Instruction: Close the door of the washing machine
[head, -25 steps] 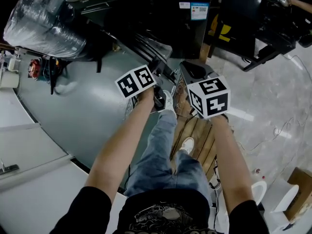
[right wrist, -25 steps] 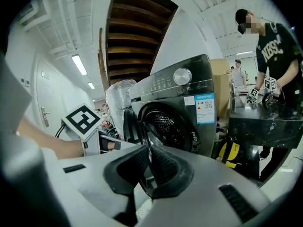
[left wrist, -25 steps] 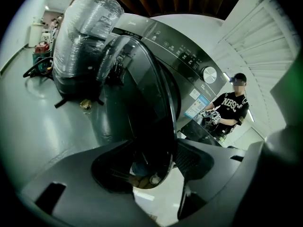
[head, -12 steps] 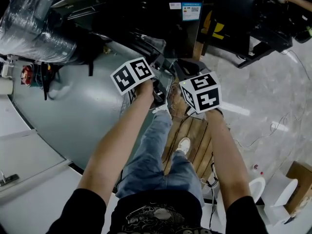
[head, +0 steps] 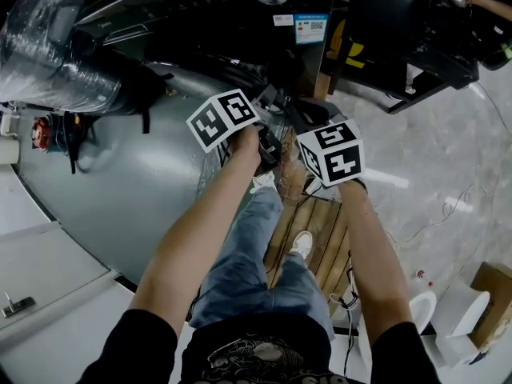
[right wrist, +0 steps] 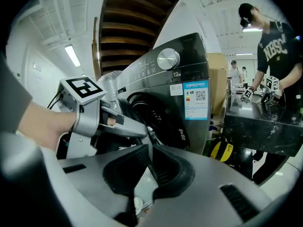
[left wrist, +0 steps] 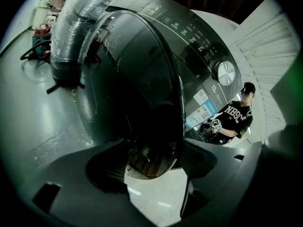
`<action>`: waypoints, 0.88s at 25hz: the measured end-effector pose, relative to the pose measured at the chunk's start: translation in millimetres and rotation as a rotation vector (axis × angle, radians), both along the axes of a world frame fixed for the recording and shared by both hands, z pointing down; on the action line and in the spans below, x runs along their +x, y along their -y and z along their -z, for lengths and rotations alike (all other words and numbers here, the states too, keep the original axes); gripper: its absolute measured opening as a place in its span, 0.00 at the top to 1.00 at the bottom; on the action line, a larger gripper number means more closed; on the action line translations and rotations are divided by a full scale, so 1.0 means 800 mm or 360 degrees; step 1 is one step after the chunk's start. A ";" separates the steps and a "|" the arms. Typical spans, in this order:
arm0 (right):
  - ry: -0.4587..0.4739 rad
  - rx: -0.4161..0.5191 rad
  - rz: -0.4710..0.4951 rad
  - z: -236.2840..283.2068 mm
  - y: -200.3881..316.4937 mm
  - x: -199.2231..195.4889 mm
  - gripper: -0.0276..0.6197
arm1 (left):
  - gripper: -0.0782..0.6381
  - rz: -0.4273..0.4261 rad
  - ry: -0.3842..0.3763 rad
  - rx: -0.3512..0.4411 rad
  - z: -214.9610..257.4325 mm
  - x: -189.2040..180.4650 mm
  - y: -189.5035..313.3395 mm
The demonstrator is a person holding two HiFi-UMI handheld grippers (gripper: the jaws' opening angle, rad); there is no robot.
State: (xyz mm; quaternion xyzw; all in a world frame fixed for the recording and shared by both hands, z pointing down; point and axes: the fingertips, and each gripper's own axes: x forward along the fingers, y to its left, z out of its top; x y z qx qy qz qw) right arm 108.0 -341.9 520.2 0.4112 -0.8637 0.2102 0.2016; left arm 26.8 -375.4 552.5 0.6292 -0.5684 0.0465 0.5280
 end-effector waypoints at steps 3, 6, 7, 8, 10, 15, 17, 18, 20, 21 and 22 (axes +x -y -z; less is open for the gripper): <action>-0.0011 0.0002 -0.0033 0.003 0.012 0.009 0.92 | 0.44 0.0028 0.0002 -0.0019 0.000 0.005 0.014; -0.0015 0.0005 -0.0082 0.005 0.023 0.023 0.92 | 0.44 0.0056 -0.0019 -0.0024 0.000 0.011 0.027; -0.0007 0.0003 -0.0098 0.005 0.027 0.026 0.92 | 0.44 0.0065 -0.0032 -0.0023 0.000 0.013 0.032; 0.0001 -0.0002 -0.0112 0.004 0.029 0.029 0.92 | 0.43 0.0074 -0.0053 -0.0022 0.000 0.015 0.036; 0.0005 -0.0009 -0.0126 0.001 0.033 0.033 0.92 | 0.43 0.0088 -0.0106 -0.0014 -0.002 0.020 0.045; 0.0000 -0.0016 -0.0144 -0.003 0.045 0.036 0.92 | 0.41 0.0104 -0.0177 0.0002 -0.002 0.029 0.067; -0.0005 -0.0026 -0.0152 -0.005 0.049 0.036 0.92 | 0.41 0.0093 -0.0194 -0.0011 -0.003 0.031 0.072; -0.0006 -0.0029 -0.0157 -0.005 0.052 0.037 0.92 | 0.41 0.0085 -0.0199 -0.0020 -0.003 0.032 0.075; 0.0001 -0.0032 -0.0169 -0.004 0.058 0.038 0.92 | 0.40 0.0077 -0.0209 -0.0025 -0.002 0.035 0.080; 0.0006 -0.0030 -0.0175 -0.002 0.061 0.039 0.92 | 0.40 0.0077 -0.0215 -0.0019 -0.002 0.036 0.082; 0.0011 -0.0027 -0.0179 -0.001 0.064 0.039 0.92 | 0.40 0.0079 -0.0222 -0.0009 -0.002 0.037 0.086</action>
